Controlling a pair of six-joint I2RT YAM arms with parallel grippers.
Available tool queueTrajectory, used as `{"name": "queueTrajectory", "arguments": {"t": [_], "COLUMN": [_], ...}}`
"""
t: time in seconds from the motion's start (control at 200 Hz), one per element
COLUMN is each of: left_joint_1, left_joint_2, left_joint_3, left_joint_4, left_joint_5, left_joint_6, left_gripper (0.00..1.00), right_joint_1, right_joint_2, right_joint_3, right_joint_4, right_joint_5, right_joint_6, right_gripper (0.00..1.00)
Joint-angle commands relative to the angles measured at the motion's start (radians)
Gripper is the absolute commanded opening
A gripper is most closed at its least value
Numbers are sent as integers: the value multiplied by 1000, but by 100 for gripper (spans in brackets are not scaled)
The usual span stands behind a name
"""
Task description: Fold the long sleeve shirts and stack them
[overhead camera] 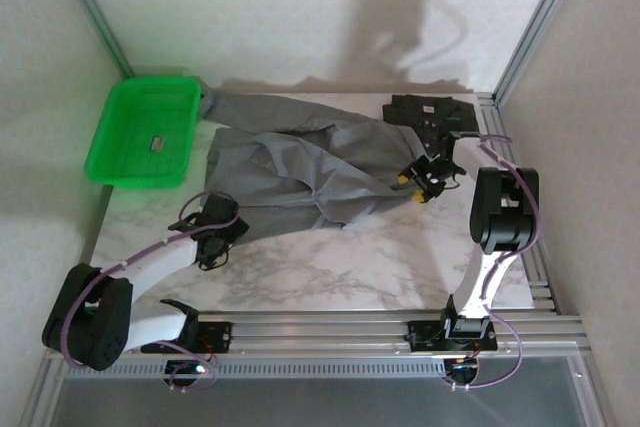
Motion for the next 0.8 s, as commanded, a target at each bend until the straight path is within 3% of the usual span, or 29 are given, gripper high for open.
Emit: {"name": "queueTrajectory", "arguments": {"t": [0.0, 0.3, 0.505, 0.796], "left_joint_1": [33, 34, 37, 42], "left_joint_2": [66, 60, 58, 63], "left_joint_3": [-84, -98, -131, -126], "left_joint_4": [135, 122, 119, 109], "left_joint_5": [-42, -58, -76, -93], "left_joint_6": [-4, 9, -11, -14], "left_gripper": [92, 92, 91, 91], "right_joint_1": [4, -2, -39, -138], "right_joint_2": [54, 75, -35, -65], "right_joint_3": [30, 107, 3, -102], "right_joint_4": [-13, -72, -116, -128], "right_joint_5": [-3, 39, 17, 11], "right_joint_6": [36, 32, -18, -88], "right_gripper": [47, 7, 4, 1]}}
